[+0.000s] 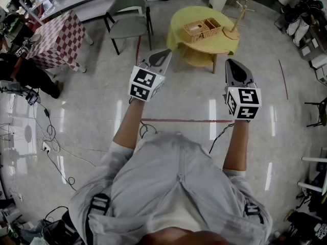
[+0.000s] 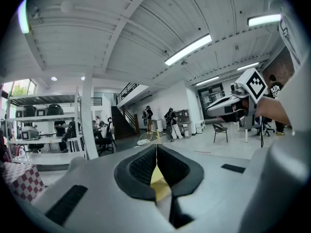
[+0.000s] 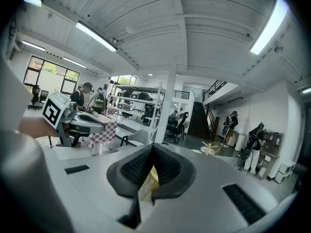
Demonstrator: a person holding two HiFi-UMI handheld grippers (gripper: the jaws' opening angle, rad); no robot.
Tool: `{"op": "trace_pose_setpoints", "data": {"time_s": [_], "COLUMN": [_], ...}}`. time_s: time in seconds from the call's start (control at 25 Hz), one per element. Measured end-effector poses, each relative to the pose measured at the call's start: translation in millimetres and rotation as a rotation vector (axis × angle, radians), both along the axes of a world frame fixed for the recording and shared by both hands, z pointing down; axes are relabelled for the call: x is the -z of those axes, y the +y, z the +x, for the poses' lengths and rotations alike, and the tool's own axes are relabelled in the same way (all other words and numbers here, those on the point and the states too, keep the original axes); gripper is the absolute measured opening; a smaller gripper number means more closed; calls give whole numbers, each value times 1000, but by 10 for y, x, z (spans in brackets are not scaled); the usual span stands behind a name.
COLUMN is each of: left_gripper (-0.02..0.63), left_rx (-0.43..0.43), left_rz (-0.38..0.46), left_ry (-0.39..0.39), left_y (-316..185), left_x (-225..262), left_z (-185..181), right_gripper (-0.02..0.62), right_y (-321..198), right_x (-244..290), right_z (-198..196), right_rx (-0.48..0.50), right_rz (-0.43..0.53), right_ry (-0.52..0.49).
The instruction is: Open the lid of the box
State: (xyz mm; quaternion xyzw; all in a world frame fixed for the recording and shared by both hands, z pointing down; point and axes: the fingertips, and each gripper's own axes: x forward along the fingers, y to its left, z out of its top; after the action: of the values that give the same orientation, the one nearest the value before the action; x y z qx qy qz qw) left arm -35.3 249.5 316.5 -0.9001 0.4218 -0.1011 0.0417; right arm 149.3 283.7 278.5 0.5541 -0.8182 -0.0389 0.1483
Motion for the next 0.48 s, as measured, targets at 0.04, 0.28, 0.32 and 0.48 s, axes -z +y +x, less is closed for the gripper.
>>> {"op": "trace_pose_setpoints", "data": {"time_s": [0.04,0.28,0.32,0.48], "left_gripper": [30,30,29,29], "left_rx": [6,30,35,40], "left_rz": [-3,-13,-17,-30], "left_ry": [1,-4,-6,-22], "left_y": [-5,1,2,-26], "left_x": [-11,-94,-113,-174], "left_z": [6,106,123,187], "right_gripper": [23,23,23,23], "right_y": [-8,-50,-64,-139], "right_x": [2,-71,-86,-136], "right_z": [4,122,148,223], "right_rx": [7,31,32,34], "right_rz": [2,-3,-4,-8], "right_ry": [2,-19,-34,-66]}}
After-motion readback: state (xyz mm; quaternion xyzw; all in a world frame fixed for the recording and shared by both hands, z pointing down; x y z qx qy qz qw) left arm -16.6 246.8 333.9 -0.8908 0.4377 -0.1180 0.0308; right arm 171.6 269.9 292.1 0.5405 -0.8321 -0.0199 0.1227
